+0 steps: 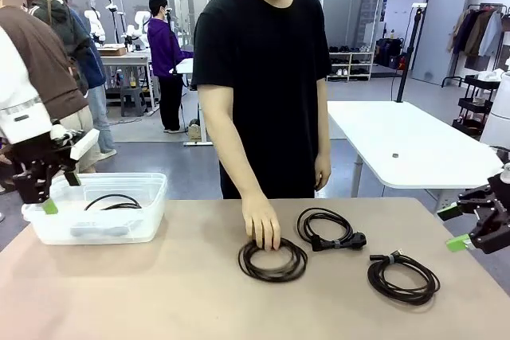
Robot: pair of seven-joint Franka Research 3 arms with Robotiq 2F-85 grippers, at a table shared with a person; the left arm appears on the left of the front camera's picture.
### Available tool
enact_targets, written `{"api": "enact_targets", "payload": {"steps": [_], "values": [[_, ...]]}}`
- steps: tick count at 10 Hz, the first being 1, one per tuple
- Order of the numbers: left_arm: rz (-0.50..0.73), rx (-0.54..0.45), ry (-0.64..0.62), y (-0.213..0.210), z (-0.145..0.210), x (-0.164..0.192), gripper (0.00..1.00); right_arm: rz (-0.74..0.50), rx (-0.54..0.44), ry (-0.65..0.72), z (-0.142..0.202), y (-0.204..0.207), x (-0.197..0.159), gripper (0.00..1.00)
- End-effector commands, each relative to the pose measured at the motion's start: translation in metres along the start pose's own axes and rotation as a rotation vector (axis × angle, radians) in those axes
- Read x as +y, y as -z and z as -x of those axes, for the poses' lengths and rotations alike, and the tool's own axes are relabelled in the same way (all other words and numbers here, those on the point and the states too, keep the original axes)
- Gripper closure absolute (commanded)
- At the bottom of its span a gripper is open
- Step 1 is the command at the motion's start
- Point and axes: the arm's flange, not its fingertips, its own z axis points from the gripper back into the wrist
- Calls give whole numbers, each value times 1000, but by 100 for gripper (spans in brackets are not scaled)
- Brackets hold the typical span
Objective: Organize and store the cables.
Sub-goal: Place the Power Cable into the Organizing box.
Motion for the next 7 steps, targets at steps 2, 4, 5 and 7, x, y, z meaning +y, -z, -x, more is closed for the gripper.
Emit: {"api": "enact_targets", "payload": {"steps": [2, 4, 5, 7], "values": [[3, -102, 49, -11, -13, -55, 0, 87, -29, 89, 6, -51, 17, 0], [26, -143, 69, -17, -22, -82, 0, 206, -40, 108, 22, -87, 43, 0], [25, -148, 61, -21, -25, -92, 0, 228, -46, 121, 31, -92, 52, 0], [64, -150, 44, -25, -32, -109, 0, 246, -57, 140, 42, -96, 62, 0]]}}
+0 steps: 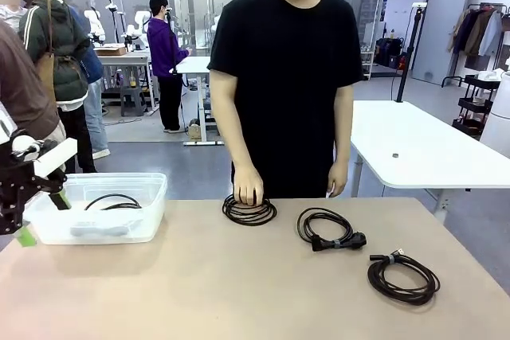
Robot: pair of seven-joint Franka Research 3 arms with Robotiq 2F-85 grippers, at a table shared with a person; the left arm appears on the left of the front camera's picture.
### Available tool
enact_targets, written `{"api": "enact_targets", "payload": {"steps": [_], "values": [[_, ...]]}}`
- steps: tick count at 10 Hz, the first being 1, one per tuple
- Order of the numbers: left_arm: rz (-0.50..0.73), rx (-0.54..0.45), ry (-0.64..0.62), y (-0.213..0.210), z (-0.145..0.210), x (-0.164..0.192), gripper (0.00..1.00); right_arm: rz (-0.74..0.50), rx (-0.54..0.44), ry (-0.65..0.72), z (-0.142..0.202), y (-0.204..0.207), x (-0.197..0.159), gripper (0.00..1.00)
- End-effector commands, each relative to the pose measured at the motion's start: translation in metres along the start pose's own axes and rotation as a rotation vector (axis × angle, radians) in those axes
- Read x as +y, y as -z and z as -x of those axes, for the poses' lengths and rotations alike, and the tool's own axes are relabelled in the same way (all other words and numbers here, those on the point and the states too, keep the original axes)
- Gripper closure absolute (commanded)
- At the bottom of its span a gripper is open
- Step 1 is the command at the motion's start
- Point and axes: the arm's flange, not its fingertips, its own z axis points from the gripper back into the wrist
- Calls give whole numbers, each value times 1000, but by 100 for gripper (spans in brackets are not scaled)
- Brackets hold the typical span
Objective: Organize and store the cables.
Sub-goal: Place the Power Cable into the Organizing box.
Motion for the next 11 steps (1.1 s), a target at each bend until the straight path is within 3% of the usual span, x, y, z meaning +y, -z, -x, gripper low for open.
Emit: {"api": "enact_targets", "payload": {"steps": [1, 4, 7, 11], "values": [[20, -16, -41, -1, -2, -16, 0, 2, 11, 12, 11, 13, 17, 0], [60, -42, 18, 4, 4, -20, 0, -1, 14, 16, 14, 16, 19, 0], [17, -12, -20, 0, 2, -15, 0, 0, 69, -37, 3, 29, 20, 0], [17, -12, -20, 0, 2, -15, 0, -119, 260, -198, -98, 99, 2, 0]]}}
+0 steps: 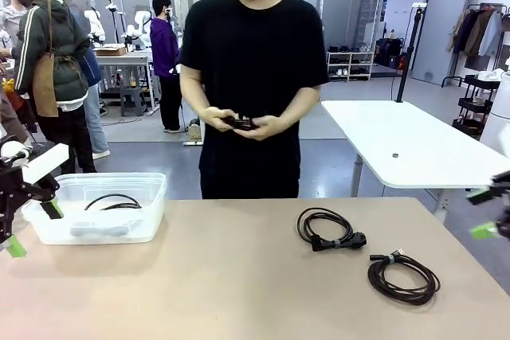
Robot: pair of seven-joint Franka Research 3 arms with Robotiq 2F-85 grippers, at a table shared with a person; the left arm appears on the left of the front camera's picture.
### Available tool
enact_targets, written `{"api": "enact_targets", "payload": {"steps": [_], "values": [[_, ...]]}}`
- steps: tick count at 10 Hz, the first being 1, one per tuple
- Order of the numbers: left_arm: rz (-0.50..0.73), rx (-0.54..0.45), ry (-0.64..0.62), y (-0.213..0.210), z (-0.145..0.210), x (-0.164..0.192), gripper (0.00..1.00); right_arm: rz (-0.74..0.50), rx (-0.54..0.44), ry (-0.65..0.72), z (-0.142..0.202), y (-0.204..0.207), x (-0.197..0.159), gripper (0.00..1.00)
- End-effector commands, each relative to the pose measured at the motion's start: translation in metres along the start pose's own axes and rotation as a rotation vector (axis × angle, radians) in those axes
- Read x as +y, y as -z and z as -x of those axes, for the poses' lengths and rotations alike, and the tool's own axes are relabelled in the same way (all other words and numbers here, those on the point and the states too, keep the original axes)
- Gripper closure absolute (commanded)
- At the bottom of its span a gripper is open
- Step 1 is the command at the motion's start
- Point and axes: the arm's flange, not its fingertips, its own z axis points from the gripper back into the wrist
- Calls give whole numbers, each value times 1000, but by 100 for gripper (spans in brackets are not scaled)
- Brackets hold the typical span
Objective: Organize and store the cables.
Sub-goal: Place the Power Cable into the Organizing box.
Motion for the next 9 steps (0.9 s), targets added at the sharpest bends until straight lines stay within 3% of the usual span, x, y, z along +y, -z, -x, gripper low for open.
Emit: {"api": "enact_targets", "payload": {"steps": [1, 4, 6, 8, 9], "values": [[-7, 6, -5, -1, -1, 1, 0, -64, 140, -75, -53, 31, -25, 0], [0, 0, 0, 0, 0, 0, 0, -166, 227, -172, -116, 86, -44, 0], [-31, -168, -233, -3, 28, -22, 0, -219, 274, -188, -139, 124, -58, 0], [-49, -270, -350, 2, 49, -52, 0, -260, 356, -172, -146, 159, -72, 0], [-99, -367, -434, 18, 59, -63, 0, -282, 390, -186, -149, 178, -79, 0]]}}
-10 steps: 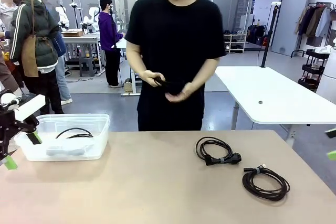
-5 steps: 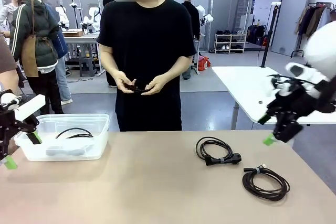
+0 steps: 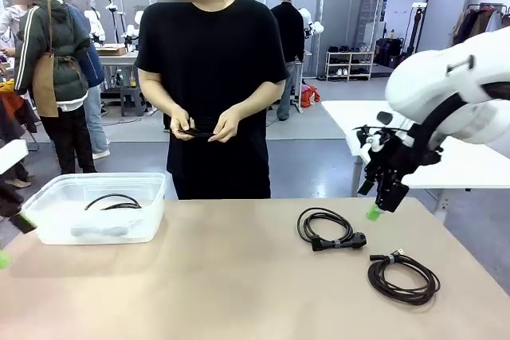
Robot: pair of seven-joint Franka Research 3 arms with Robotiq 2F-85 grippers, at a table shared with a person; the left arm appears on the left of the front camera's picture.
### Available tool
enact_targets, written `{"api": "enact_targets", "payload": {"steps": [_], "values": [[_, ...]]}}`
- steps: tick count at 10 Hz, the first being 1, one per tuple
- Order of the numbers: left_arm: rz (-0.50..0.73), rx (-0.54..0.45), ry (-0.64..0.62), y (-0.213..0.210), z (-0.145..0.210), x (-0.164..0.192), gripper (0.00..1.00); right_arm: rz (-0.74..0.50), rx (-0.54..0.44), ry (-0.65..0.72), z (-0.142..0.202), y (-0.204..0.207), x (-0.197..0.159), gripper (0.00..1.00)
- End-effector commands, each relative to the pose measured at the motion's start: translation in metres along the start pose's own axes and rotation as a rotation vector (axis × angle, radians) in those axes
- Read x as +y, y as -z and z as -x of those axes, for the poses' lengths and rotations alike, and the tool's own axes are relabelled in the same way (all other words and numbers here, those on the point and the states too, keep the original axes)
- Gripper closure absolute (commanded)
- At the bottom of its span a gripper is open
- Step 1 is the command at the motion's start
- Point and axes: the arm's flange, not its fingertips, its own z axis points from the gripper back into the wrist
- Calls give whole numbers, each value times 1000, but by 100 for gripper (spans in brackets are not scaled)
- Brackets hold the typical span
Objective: Organize and store the cables.
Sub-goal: Place the Power Cable into the Organizing box.
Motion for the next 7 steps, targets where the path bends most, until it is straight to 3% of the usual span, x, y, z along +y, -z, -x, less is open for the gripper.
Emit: {"api": "enact_targets", "payload": {"steps": [1, 4, 6, 7], "values": [[-96, -172, -124, 21, 22, -24, 0, -36, 103, 23, -19, 17, -23, 0], [-226, -256, -225, 34, 47, -37, 0, -16, 218, 19, -35, 54, -48, 0], [-125, -270, -193, 41, 60, -35, 0, -34, 258, 21, -38, 75, -60, 0], [-149, -273, -143, 40, 61, -35, 0, -36, 286, 40, -40, 86, -62, 0]]}}
